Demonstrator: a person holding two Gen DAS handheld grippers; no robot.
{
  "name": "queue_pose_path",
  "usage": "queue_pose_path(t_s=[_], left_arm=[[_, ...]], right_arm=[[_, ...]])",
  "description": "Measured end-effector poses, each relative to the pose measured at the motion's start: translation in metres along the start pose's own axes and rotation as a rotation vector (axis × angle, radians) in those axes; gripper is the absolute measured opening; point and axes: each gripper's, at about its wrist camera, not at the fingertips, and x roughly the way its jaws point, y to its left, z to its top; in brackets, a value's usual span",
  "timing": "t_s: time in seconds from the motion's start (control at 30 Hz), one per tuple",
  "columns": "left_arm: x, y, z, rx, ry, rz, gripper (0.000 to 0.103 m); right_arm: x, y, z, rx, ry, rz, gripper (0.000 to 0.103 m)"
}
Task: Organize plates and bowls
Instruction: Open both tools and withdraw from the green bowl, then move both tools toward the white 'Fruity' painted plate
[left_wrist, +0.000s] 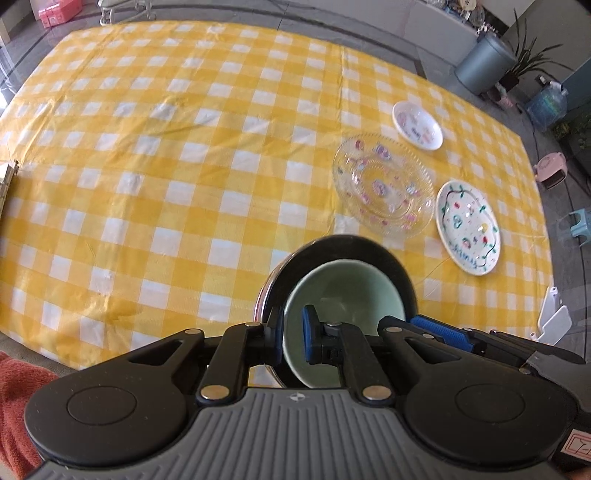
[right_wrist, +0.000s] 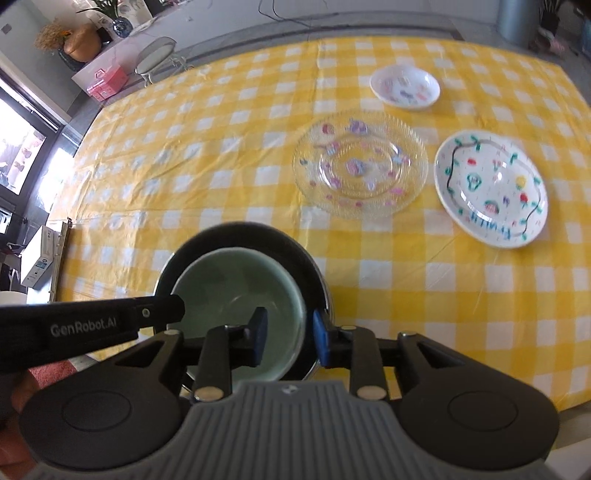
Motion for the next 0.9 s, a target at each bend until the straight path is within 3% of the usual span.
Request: queue_pose_path(t_s=[0.13, 0.5, 0.67, 0.73, 0.8, 0.9], left_arm=[[-0.017, -0.012, -0.006, 0.086, -0.099, 0.02, 0.016], [-0.044, -0.059, -0.033, 0.155, -0.256, -0.143, 0.024], [-0.042, -0.092, -0.044, 0.188, -0.369, -0.134, 0.029], [-0.038, -0.102, -0.046, 0.182, -0.401, -0.138, 0.034], [-0.031, -0.112, -0.047, 0.174, -0.422, -0.162, 0.046], [-0.018, -0.125, -0.047, 0.171, -0.434, -0.204, 0.051]], right_arm=[[-0.013, -0.003, 0.0, -0.005, -0.035, 0.004, 0.029], [-0.068, -0.045, -0.01, 0.018, -0.239, -0.016, 0.039], [-0.081, -0.079, -0.019, 0.057, -0.325, -0.048, 0.041], [-0.083, -0.097, -0.022, 0.081, -0.358, -0.07, 0.044], [-0.082, -0.116, -0.024, 0.11, -0.387, -0.091, 0.047], [-0.077, -0.148, -0.026, 0.171, -0.416, -0.124, 0.048]])
